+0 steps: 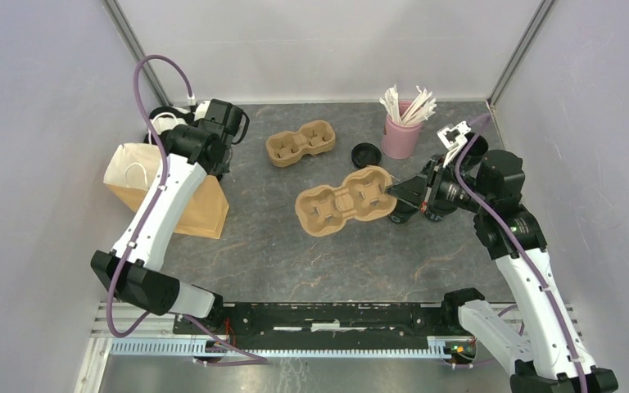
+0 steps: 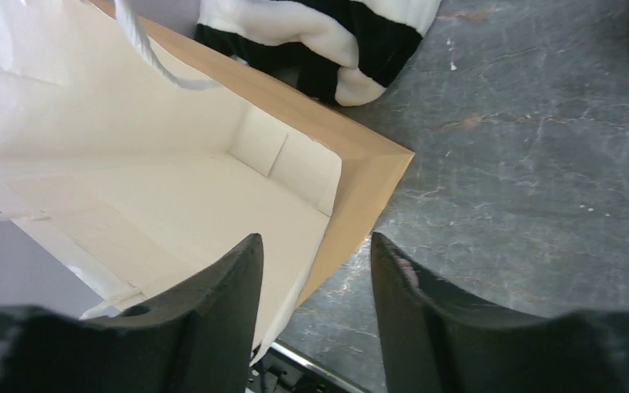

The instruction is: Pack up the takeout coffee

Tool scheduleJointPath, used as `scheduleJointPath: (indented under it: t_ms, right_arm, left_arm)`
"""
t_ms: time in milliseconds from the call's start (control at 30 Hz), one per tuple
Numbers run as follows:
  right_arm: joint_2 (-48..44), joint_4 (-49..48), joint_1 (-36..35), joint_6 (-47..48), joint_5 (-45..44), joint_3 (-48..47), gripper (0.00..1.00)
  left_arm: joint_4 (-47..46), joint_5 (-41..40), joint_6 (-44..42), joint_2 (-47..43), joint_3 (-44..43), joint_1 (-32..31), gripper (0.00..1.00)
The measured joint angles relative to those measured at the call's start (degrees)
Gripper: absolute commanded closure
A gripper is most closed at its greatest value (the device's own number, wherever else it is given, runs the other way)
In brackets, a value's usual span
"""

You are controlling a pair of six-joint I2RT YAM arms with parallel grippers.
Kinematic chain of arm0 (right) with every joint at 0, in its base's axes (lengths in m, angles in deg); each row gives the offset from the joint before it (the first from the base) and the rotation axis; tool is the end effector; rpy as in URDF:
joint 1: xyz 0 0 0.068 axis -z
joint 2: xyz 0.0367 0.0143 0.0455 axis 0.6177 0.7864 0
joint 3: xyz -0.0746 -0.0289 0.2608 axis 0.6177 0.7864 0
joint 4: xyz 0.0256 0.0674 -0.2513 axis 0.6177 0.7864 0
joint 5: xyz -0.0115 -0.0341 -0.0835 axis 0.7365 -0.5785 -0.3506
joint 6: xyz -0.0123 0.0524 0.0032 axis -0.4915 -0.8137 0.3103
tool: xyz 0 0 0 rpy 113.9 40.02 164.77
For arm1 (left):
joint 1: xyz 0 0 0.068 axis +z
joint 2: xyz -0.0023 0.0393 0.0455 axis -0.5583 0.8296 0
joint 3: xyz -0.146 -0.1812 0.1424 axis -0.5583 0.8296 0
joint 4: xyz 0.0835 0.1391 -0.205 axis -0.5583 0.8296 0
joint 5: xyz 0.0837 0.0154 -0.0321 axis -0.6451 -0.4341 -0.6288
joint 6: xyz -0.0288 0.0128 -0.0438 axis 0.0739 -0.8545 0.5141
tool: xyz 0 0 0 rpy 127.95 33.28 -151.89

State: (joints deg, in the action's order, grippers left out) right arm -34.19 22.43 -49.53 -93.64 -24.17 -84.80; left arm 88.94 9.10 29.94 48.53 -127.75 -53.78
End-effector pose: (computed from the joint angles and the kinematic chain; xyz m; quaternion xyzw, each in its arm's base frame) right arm 0.1571 0.0580 0.3856 -0.1264 0.7530 0.4887 0.4221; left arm 0.2502 -0.0663 0.3918 -0.1069 0.9084 0.2190 0.3398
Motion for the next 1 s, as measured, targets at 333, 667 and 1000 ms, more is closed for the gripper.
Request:
scheduleJointPath:
  t_ms: [333,667,1000]
  right_arm:
    - [-0.4,0.7,-4.1,2.4,-1.2,-1.9,1.0]
    - [-1.0,7.0,-6.7,5.9,-11.9,-3.4,1.0]
    - [-1.5,13.8,-7.8,7.9,-30.5,-9.3,1.0]
  left_arm:
    - [0.1,2.4,-2.3,0.3,0.8,0.0,0.98]
    - [5.3,11.0,7.3,0.3,-5.2,-9.1,0.98]
    - [3.0,10.9,36.4,5.4,-10.5,-30.8,0.98]
